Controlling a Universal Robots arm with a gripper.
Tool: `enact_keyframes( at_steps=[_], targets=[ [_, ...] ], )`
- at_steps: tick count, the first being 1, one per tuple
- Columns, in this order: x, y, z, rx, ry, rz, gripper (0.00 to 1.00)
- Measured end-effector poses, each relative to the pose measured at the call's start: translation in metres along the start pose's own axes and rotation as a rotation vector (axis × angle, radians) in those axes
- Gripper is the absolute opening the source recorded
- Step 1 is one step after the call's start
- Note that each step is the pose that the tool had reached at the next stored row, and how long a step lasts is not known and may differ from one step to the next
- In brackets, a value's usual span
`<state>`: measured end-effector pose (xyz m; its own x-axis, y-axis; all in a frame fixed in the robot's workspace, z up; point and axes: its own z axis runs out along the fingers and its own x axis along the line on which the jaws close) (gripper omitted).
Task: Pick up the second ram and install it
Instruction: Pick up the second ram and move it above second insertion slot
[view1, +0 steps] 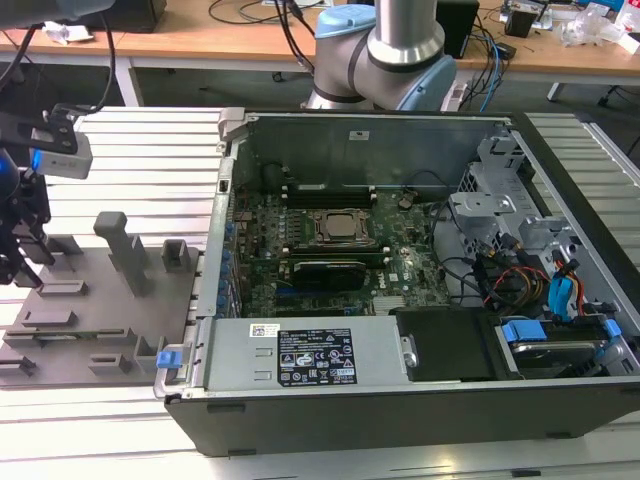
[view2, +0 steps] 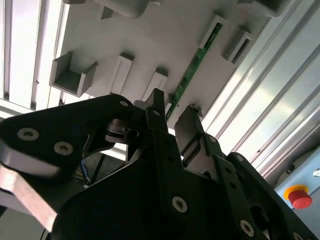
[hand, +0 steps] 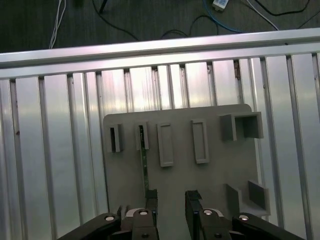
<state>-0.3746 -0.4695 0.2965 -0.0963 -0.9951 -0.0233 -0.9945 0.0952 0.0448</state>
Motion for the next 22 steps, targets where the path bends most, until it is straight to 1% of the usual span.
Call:
enact_keyframes(
  at_steps=[6, 9, 13, 16, 22],
  targets=[
    [0.0025, -0.0004, 0.0044, -0.0003, 0.0003, 0.0, 0.36],
    [0.0056, -0.001, 0.0088, -0.0002, 0.0002, 0.0, 0.36],
    [0.0091, -0.0014, 0.0127, -0.0002, 0.0003, 0.0, 0.36],
    [0.013, -0.002, 0.018, -0.0002, 0.0003, -0.001, 0.36],
    [0.0133, -0.0023, 0.0224, -0.0002, 0.0003, -0.002, 0.36]
  ],
)
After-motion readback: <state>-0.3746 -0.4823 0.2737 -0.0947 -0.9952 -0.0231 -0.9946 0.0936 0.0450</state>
